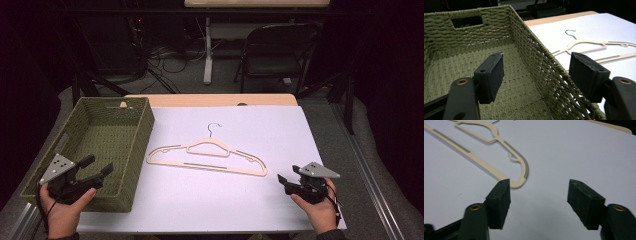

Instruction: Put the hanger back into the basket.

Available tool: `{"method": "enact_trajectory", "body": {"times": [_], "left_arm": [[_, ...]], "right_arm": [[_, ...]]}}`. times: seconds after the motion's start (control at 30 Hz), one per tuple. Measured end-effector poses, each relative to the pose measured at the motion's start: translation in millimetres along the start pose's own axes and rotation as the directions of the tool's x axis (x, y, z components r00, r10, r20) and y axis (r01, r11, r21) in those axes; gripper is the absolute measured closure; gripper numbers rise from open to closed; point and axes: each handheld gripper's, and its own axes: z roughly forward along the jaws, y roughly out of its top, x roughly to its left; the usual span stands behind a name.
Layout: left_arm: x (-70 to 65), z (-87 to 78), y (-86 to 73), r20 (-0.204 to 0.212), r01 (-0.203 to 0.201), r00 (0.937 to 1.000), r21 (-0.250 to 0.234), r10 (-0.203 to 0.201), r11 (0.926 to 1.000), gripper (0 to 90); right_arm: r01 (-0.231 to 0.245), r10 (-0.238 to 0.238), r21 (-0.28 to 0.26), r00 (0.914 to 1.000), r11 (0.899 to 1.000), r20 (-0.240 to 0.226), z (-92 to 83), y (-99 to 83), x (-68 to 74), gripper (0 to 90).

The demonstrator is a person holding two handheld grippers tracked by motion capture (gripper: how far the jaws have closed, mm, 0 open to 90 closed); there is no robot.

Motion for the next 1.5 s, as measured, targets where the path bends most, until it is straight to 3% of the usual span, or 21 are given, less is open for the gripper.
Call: {"method": "enact_trajectory", "body": {"times": [0.1,0.13,0.2,0.37,0.5,0.53,0.6,0.77,0.87,0.97,1.03,1.23,1.37,1.43,1.5], "left_arm": [[1.6,2.3,-1.0,-0.004,0.003,1.0000,0.009,-0.003,1.0000,27.2],[2.2,3.1,-1.4,-0.005,0.006,1.0000,0.012,-0.006,0.9999,27.2],[2.6,3.3,-2.4,-0.009,0.012,0.9999,0.016,-0.012,0.9998,27.2],[1.9,0.5,-1.2,-0.012,0.011,0.9999,0.012,-0.011,0.9999,27.4],[-0.2,-3.0,0.7,-0.003,0.009,1.0000,-0.002,-0.009,1.0000,28.2],[-0.4,-3.0,1.1,-0.003,0.009,1.0000,0.001,-0.009,1.0000,28.4],[-0.4,-2.5,1.1,-0.003,0.012,0.9999,0.005,-0.012,0.9999,28.7],[-2.1,-1.5,2.1,-0.001,0.004,1.0000,0.012,-0.004,0.9999,30.1],[-3.3,-1.5,2.9,-0.005,-0.003,1.0000,0.014,0.003,0.9999,30.4],[-4.1,-1.2,2.7,0.001,-0.006,1.0000,0.017,0.006,0.9998,30.3],[-4.3,-1.1,2.6,0.001,-0.007,1.0000,0.019,0.007,0.9998,30.4],[-5.4,-1.5,2.7,0.001,-0.008,1.0000,0.022,0.008,0.9997,30.4],[-4.6,-3.1,3.1,0.001,-0.008,1.0000,0.023,0.008,0.9997,30.4],[-4.1,-3.5,3.3,0.002,-0.007,1.0000,0.023,0.007,0.9997,30.6],[-3.8,-3.0,3.2,0.003,-0.005,1.0000,0.027,0.005,0.9996,30.6]], "right_arm": [[-0.002,0.002,0.001,1.0000,1.000,0.006,2.8,-2.5,-2.8,32.3],[0.009,-0.009,0.024,0.9999,1.000,0.008,3.7,-3.4,-3.7,33.4],[0.022,-0.020,0.048,0.9993,0.999,-0.033,5.4,-5.4,-3.4,43.9],[0.080,-0.079,0.044,0.9966,0.996,-0.023,4.3,-2.8,4.4,47.6],[0.099,-0.098,0.040,0.9948,0.994,-0.028,2.0,0.1,9.0,49.1],[0.133,-0.132,0.065,0.9910,0.989,-0.024,2.4,2.7,11.2,47.8],[0.155,-0.154,0.067,0.9879,0.986,-0.016,1.5,5.1,13.3,47.3],[0.139,-0.139,0.063,0.9902,0.988,-0.014,-1.6,18.6,14.9,46.2],[0.126,-0.122,0.074,0.9914,0.989,-0.047,-5.3,33.7,13.3,43.7],[0.119,-0.117,0.047,0.9923,0.992,-0.042,-3.5,48.7,12.0,40.4],[0.113,-0.110,0.056,0.9926,0.992,-0.051,-3.8,57.6,10.5,39.8],[0.135,-0.132,0.065,0.9896,0.989,-0.057,-2.6,73.1,12.6,40.1],[0.181,-0.175,0.089,0.9818,0.979,-0.075,0.3,84.5,18.1,41.3],[0.216,-0.203,0.123,0.9723,0.969,-0.116,4.0,95.9,21.0,41.3],[0.238,-0.221,0.121,0.9660,0.964,-0.134,6.6,103.6,24.3,42.8]]}}
